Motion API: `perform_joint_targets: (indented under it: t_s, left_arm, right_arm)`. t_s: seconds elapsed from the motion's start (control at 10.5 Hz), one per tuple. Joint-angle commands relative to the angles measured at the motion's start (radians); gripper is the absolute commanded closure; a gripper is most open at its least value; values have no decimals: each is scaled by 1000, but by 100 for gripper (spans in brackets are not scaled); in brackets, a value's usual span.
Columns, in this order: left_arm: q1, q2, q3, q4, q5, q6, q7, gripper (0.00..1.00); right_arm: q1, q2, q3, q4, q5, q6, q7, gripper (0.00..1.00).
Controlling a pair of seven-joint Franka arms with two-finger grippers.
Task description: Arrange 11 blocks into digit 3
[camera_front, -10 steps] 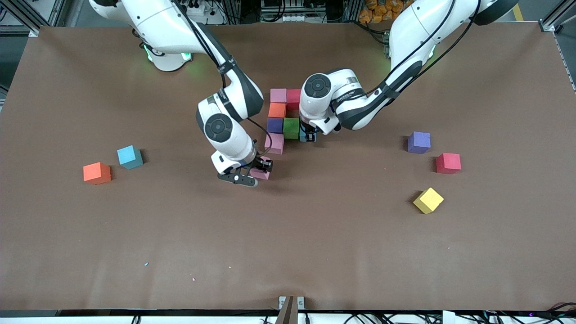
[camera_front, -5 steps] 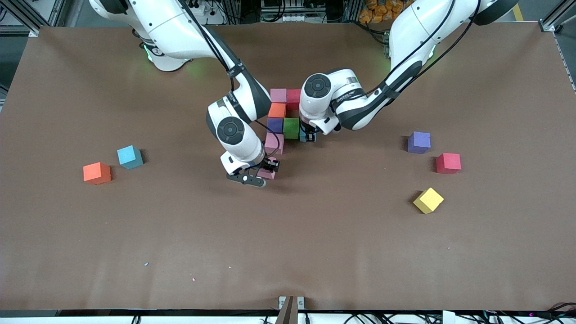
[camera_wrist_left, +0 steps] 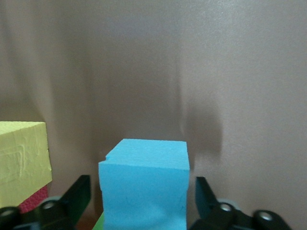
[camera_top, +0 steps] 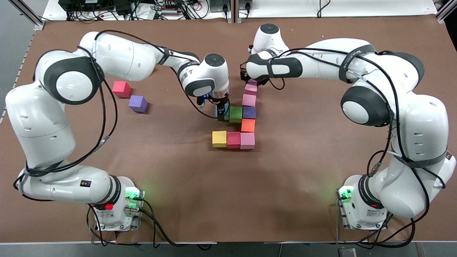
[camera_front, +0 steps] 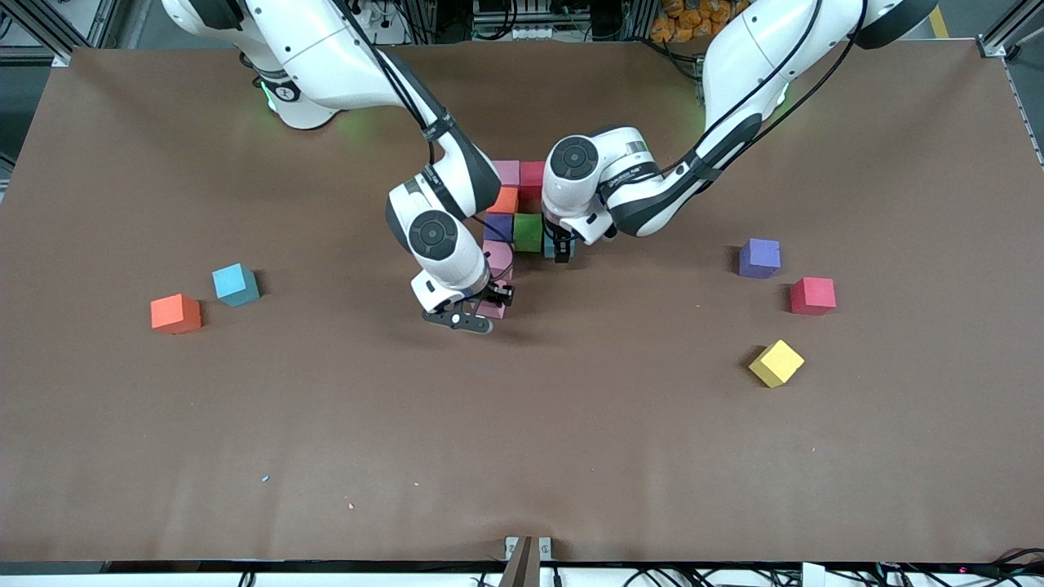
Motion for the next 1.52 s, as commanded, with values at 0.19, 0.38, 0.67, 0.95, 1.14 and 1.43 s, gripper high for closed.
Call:
perform_joint_targets:
  t_s: [0.19,0.38,0.67,0.95,1.14,1.43]
  left_arm:
    - [-19,-25,-2,7,53,-7,-181,0]
    - [-7,-39,-24,7,52,-22,-182,0]
    - [5,-69,-56,7,52,-65,-181,0]
    - [94,-97,-125,18,40,-135,-120,0]
    - [244,-97,-224,48,38,-215,18,0]
    - [358,-82,-251,136,35,-330,280,0]
  right_arm:
    - [16,15,-13,16,-18,-17,30,100]
    - [19,13,-13,16,-20,-38,30,100]
    - [19,13,-11,15,-29,-51,36,100]
    - [22,15,-7,15,-29,-51,59,100]
    - [24,15,-5,15,-28,-52,59,100]
    - [24,15,-4,7,-29,-60,59,100]
